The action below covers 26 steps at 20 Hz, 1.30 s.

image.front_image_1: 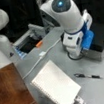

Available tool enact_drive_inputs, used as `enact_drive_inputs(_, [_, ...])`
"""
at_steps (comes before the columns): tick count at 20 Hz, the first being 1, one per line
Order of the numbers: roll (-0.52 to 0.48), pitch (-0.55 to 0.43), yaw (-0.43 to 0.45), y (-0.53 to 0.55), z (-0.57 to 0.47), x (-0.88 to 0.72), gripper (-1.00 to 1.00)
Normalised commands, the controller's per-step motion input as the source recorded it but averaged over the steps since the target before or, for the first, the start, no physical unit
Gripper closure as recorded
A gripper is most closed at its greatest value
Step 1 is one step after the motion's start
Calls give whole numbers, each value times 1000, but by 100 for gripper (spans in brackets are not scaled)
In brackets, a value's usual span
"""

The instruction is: Open the box. Pick up the pen. Place the pen in the box. Pick up the book. Place the book on the shelf.

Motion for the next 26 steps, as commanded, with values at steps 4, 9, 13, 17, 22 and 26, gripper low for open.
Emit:
enact_drive_inputs(4, [387, 68, 119, -163, -200, 35, -100])
enact_drive_inputs(9, [351, 100, 10, -108, -105, -62, -100])
enact_drive_inputs(13, [349, 80, -49, -42, -85, -139, -100])
enact_drive_inputs(17, [380, 45, -94, -51, -116, -166, -100])
enact_drive_inputs(22, [335, 15, -110, -120, -151, -189, -100])
enact_drive_inputs(26, [339, -24, -113, -118, -141, -190, -100])
